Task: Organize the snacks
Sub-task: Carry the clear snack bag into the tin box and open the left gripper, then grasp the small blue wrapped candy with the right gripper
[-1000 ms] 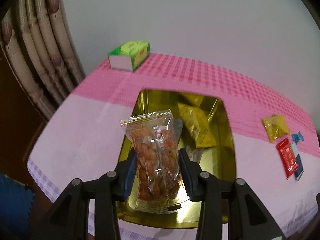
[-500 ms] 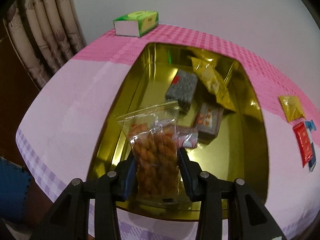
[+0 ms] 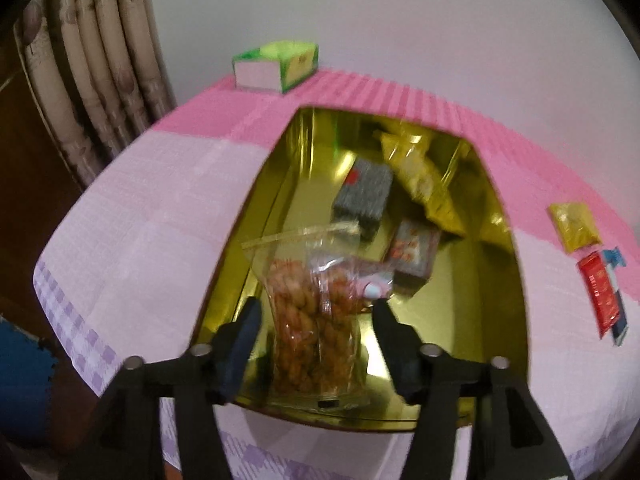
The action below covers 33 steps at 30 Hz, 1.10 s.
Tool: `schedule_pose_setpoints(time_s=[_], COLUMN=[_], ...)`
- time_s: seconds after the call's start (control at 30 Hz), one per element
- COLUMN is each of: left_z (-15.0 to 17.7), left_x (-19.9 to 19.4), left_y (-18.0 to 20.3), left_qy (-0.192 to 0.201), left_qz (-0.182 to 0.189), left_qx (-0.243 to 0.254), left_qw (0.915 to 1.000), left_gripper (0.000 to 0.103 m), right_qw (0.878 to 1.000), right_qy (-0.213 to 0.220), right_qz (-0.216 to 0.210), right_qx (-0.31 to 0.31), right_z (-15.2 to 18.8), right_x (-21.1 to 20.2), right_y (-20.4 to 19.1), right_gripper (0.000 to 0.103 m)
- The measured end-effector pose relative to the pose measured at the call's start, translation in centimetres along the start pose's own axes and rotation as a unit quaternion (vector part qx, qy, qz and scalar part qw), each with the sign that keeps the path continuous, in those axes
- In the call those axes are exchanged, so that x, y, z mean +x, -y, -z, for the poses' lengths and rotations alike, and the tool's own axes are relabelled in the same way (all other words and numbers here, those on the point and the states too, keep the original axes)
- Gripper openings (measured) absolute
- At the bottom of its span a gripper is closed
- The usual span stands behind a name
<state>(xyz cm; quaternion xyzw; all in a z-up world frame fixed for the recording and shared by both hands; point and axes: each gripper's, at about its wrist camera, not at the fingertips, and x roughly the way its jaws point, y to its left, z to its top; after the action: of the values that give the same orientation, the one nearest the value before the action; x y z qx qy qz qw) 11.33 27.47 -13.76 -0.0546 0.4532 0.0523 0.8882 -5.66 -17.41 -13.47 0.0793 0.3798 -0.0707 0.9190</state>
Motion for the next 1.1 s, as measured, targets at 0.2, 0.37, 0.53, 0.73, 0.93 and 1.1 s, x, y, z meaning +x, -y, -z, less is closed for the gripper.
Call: schedule_pose_setpoints(time_s=[0.2,0.37,0.53,0.73,0.93,1.1], left_z=[0.1,0.9,3.8,5.7,6.0,6.0], left_x=[-3.2,-8.7,-13.5,-14.7,-15.0,-14.1], left_y=[-0.3,-1.3,-1.4,0.9,2.1,2.4], left_qy=[0.05,0.123,0.145,0.153,0.152,0.137], left_qz=[0.025,0.065,0.098,0.141,0.159,0.156], left_qx=[0.034,0.031,0.024,0.074,0.091,0.098], left_qw=[0.9979,0.9897,0.9843,0.9754,0.9711,0.9733], left_gripper=[0.068,0.069,0.072,0.072,0.072,0.072], right_qw=[1.0,0.999,0.999,0.999,0.995,0.996], right_qy=[-0.001,-0.002,0.002,0.004,-0.007,-0.033], right_qz=[-0.005,0.0,-0.002,-0.005,0.023,0.027], right_qx=[-0.008,-0.036,-0.047,0.041,0.1,0.082], right_z=[0.8,1.1,-0.8,-7.0,-12.2,-13.6], right_x=[0.6,1.2,2.1,5.8,11.4,15.4], right_y=[-0.7,-2.1,-3.2,-1.3,0.8,1.2], right_gripper=[0.095,0.095,0.095,0.095,0.095,0.094])
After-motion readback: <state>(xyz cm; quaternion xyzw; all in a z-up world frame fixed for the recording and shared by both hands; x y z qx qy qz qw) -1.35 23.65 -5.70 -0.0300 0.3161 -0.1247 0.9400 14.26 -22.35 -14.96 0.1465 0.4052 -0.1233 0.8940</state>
